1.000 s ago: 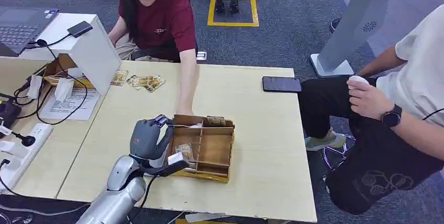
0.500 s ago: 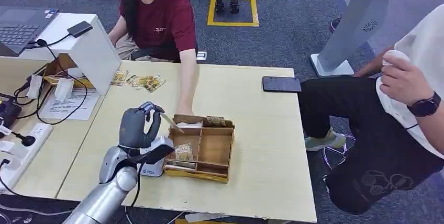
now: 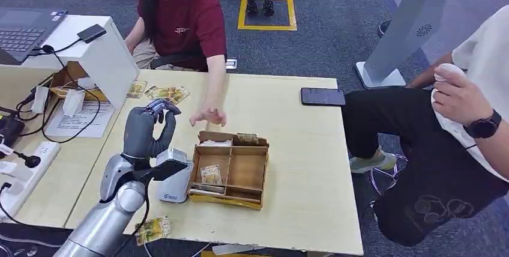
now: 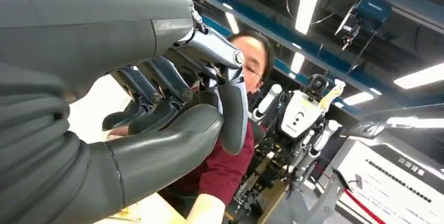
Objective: Pass the card to the sensor for recognition and then transmit it.
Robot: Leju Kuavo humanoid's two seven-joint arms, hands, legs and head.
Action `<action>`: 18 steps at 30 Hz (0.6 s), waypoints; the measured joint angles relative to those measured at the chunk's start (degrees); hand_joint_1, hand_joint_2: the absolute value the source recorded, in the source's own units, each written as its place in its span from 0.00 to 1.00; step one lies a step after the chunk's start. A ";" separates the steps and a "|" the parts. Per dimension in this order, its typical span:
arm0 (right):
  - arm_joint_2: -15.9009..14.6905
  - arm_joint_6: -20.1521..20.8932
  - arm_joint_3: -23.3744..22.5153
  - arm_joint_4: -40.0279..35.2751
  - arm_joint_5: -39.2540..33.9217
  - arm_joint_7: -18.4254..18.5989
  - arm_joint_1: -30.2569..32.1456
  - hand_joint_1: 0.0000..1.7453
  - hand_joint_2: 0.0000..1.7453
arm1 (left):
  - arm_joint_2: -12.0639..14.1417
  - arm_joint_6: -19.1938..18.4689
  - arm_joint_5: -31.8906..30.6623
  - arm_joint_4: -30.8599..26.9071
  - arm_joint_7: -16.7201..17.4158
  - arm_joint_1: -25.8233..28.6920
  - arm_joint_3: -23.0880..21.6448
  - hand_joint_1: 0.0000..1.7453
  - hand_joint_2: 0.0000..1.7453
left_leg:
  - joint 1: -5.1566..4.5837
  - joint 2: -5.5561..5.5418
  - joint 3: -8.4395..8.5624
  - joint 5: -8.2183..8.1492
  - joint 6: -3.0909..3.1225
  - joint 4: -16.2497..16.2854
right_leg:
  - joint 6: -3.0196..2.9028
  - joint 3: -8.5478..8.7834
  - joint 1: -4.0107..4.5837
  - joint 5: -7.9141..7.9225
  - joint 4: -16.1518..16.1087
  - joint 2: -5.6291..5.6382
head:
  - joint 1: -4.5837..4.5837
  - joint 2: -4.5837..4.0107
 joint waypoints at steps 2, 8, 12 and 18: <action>0.00 0.00 0.00 0.00 -0.02 0.00 0.00 0.00 1.00 | 0.02 0.00 0.28 0.00 -0.13 0.05 0.00 1.00 1.00 | 0.00 0.00 0.00 0.00 0.00 0.00 | 0.00 0.00 0.00 0.00 0.00 0.00 | 0.00 -0.02; 0.00 0.07 0.00 0.07 -0.02 -0.09 0.03 0.00 1.00 | 0.00 -0.44 0.85 -0.04 -1.25 0.31 0.00 0.00 1.00 | 0.00 0.00 0.00 0.00 0.00 0.00 | 0.00 0.00 0.00 0.00 0.00 0.00 | 0.00 -0.02; -0.11 -0.61 0.00 0.28 0.15 -2.38 0.76 0.00 1.00 | 0.09 -2.64 -0.12 -2.90 -1.75 2.62 -0.54 0.00 1.00 | 0.00 0.01 0.00 -0.01 0.00 0.00 | 0.00 -0.02 0.00 -0.01 -0.01 0.01 | -0.02 -0.02; -0.50 -0.94 0.00 0.94 0.15 -3.35 2.09 0.00 1.00 | 0.59 -3.43 -1.93 -8.19 -0.81 5.78 -2.95 0.00 1.00 | 0.00 -0.01 -0.08 -0.01 0.00 0.00 | 0.00 -0.07 0.00 -0.02 -0.02 0.00 | 0.00 -0.02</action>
